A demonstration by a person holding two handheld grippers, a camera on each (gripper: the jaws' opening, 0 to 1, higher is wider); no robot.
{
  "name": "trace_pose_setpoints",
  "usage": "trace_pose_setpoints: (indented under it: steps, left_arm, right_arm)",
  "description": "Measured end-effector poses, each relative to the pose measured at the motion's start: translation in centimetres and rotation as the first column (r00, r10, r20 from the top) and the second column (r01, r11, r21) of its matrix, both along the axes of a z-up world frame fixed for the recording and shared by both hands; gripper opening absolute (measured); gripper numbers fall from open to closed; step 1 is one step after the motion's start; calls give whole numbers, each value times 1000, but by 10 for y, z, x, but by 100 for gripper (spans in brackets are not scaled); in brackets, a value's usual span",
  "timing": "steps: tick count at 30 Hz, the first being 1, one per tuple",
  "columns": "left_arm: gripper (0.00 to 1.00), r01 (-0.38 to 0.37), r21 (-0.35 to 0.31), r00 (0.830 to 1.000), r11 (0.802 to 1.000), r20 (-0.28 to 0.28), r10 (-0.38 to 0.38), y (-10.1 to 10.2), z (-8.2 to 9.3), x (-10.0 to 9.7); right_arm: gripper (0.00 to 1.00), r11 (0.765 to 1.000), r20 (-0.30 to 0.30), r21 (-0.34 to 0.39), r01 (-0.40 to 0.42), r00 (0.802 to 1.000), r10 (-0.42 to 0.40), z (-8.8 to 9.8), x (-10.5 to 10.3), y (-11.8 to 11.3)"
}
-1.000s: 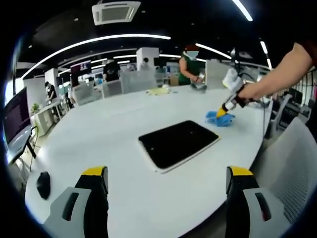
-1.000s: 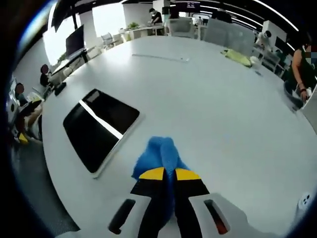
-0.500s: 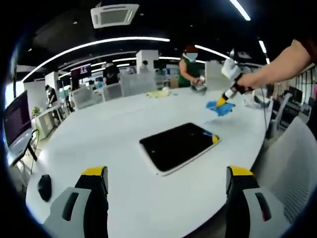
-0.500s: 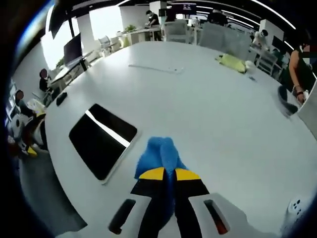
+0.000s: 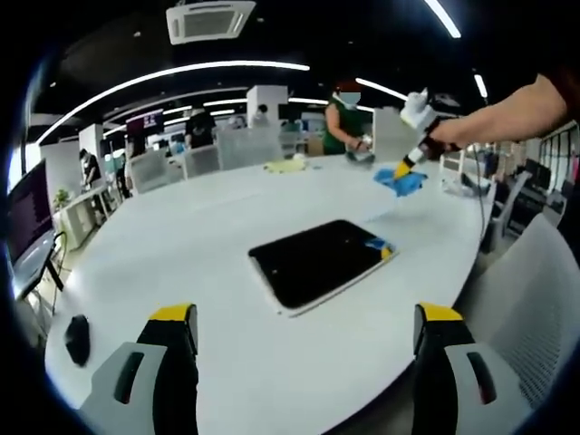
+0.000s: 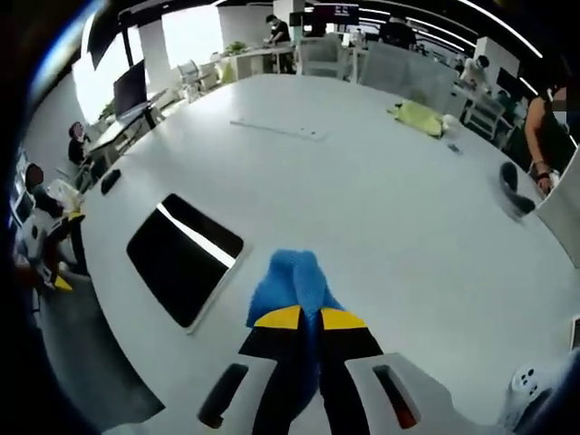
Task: Wipe the mirror surface with the cleaning cloth until all visible marks leave the cleaned area.
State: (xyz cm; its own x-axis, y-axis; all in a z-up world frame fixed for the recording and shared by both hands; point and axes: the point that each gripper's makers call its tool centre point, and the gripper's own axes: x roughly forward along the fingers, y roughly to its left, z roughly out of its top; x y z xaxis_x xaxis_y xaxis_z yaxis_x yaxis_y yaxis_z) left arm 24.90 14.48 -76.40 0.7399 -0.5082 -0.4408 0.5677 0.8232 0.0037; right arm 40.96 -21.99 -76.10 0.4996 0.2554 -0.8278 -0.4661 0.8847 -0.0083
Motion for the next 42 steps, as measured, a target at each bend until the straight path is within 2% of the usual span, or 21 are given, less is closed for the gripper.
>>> trace_pose_setpoints:
  steps: [18, 21, 24, 31, 34, 42]
  left_arm:
    - [100, 5, -7, 1000, 1000, -10, -6, -1, -2, 0]
    - [100, -7, -37, 1000, 999, -18, 6, 1, -1, 2]
    - [100, 11, -31, 1000, 999, -11, -11, -2, 0, 1]
    - [100, -4, -37, 1000, 999, -6, 3, 1, 0, 2]
    - [100, -1, -43, 1000, 999, -19, 0, 1, -2, 2]
    - [100, 8, -51, 1000, 999, -25, -9, -2, -1, 1]
  right_arm:
    - [1, 998, -6, -6, 58, 998, -58, 8, 3, -4]
    - [1, 998, -8, -16, 53, 999, -53, 7, 5, -3]
    - [1, 998, -12, -14, 60, 998, -61, 6, 4, -2]
    - [1, 997, -23, -27, 74, 997, -74, 0, 4, -4]
    - [1, 997, -27, -35, 73, 997, -74, -2, 5, -4]
    - [1, 997, -36, -35, 74, 996, -75, -6, 7, 8]
